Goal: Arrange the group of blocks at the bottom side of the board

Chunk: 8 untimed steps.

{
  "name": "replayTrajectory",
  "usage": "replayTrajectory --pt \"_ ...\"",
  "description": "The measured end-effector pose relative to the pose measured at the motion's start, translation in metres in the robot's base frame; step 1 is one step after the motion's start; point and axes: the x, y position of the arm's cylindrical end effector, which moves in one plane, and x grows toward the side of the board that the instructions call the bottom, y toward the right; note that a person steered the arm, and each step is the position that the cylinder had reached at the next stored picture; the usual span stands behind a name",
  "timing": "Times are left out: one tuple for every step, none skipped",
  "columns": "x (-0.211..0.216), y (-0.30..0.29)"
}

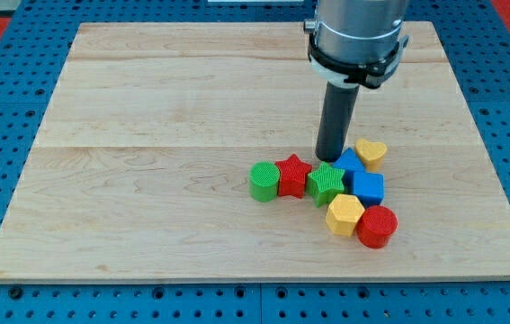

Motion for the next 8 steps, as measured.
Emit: replayTrajectory --pt "-0.046 -0.026" --pt "-0.054 -0.069" --pt "-0.042 -0.125" --pt "0.02 -0.142" --pt "0.049 -0.102" --pt "0.057 -0.091" --pt "0.067 -0.08" --pt "0.07 -0.06"
